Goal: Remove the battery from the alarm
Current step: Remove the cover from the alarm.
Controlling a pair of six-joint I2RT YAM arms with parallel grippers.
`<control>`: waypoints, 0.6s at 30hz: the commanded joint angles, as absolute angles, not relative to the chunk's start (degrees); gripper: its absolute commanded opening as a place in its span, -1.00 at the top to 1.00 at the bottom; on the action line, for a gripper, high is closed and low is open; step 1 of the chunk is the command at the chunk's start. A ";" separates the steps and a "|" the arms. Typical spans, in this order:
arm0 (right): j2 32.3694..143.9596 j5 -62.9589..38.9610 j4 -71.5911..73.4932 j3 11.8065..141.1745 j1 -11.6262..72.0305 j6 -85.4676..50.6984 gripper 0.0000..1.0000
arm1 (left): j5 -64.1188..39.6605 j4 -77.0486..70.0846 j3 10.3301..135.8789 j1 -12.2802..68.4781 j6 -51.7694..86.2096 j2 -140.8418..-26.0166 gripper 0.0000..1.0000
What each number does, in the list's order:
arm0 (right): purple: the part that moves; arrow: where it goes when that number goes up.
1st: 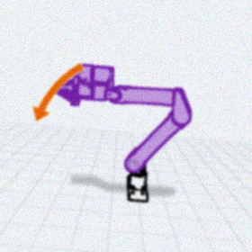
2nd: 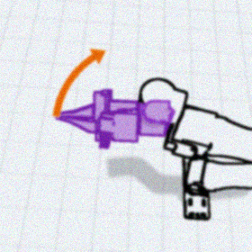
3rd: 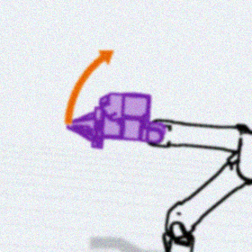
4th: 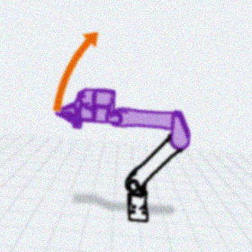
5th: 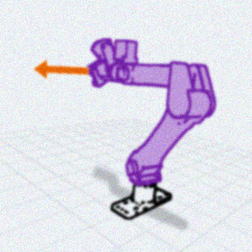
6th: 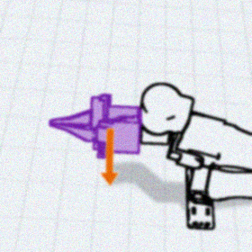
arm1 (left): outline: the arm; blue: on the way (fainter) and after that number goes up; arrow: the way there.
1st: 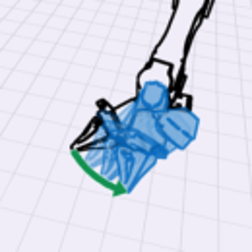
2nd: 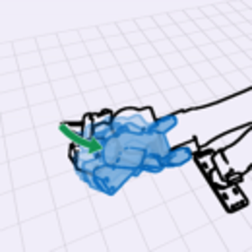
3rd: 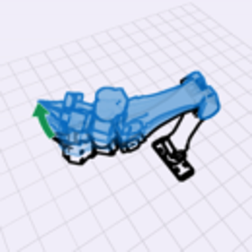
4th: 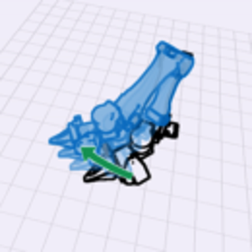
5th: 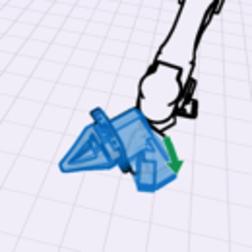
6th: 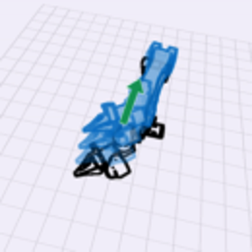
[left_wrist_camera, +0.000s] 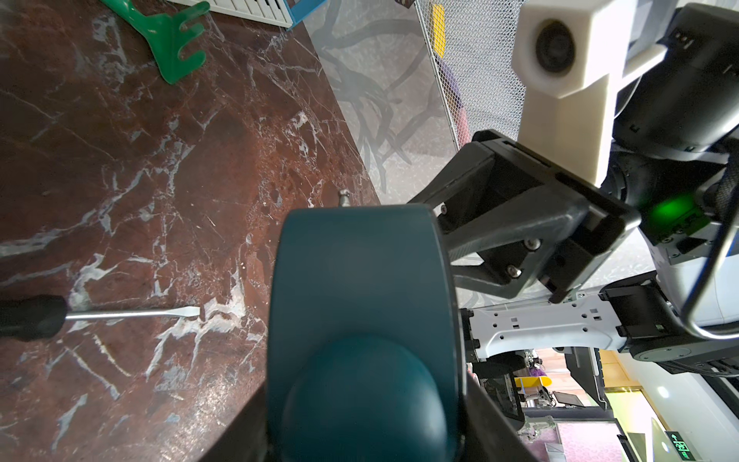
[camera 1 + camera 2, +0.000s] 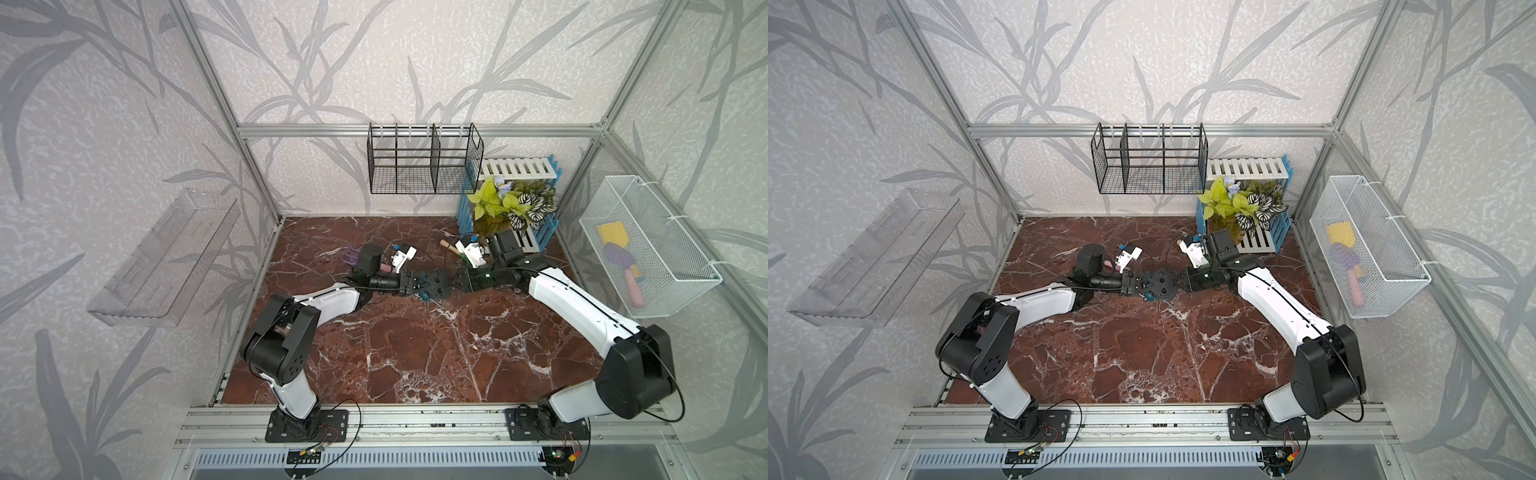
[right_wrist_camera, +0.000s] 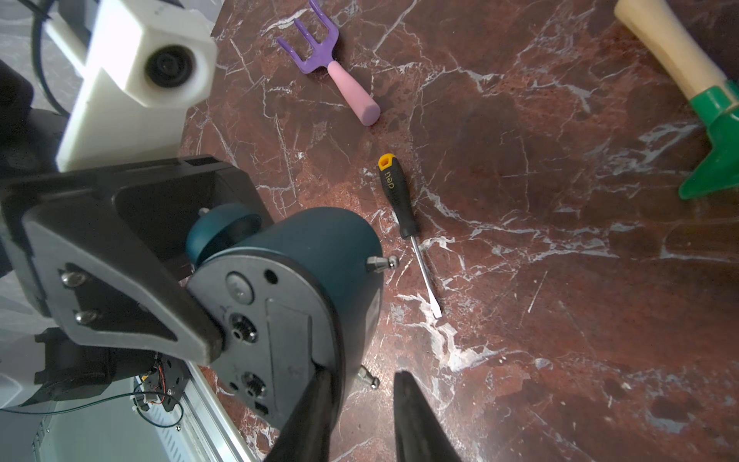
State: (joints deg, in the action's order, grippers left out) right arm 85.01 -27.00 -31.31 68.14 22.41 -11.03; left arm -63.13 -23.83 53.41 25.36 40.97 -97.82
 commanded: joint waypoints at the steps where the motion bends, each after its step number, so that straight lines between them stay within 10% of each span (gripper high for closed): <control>1: 86.55 -22.38 -30.97 68.60 22.32 -13.39 0.42 | -68.61 -29.53 54.31 25.58 41.13 -95.60 0.79; 18: 93.72 -17.49 -35.30 72.40 27.73 -16.77 0.50 | -67.89 -27.31 56.27 25.81 40.20 -95.64 0.79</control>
